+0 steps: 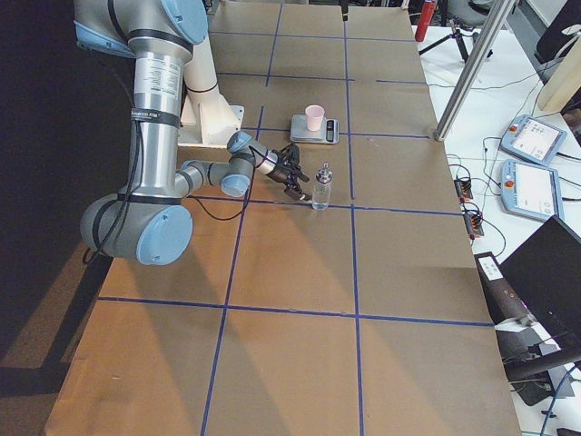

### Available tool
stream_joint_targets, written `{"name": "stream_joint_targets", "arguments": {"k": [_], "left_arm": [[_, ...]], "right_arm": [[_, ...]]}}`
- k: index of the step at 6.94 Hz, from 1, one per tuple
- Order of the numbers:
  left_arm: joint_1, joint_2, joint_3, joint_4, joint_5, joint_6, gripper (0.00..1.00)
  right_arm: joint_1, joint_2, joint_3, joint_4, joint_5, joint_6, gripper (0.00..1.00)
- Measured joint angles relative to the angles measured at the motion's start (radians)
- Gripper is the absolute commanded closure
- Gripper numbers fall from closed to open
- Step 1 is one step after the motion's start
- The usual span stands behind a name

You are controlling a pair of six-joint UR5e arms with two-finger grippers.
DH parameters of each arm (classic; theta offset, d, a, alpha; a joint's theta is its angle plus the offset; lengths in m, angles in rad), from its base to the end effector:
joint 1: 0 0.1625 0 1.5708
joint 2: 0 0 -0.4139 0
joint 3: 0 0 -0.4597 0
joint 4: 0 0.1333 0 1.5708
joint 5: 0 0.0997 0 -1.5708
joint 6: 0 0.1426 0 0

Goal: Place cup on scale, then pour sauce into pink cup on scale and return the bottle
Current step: 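Reach the right gripper to the glass bottle and grasp its neck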

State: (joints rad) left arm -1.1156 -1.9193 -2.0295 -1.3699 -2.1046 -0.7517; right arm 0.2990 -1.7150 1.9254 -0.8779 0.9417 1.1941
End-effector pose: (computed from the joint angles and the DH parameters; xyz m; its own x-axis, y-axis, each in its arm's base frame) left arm 0.2141 -0.5756 0.2635 0.7185 -0.0373 -0.6946 0.1770 0.9755 0.1308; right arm -0.4543 -0.3673 0.4692 0.8001 -0.0646 0.5963 -0.4145 0.6590 0.6276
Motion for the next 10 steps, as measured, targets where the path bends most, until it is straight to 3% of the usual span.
{"name": "stream_joint_targets", "arguments": {"k": [5, 10], "left_arm": [[-0.011, -0.003, -0.003, 0.0, 0.0, 0.0, 0.0], [-0.011, -0.003, -0.007, 0.001, 0.0, -0.001, 0.0]], "right_arm": [[0.063, 0.068, -0.072, 0.007, -0.003, -0.062, 0.0], [0.079, 0.089, -0.085, 0.004, -0.001, -0.064, 0.0]]}}
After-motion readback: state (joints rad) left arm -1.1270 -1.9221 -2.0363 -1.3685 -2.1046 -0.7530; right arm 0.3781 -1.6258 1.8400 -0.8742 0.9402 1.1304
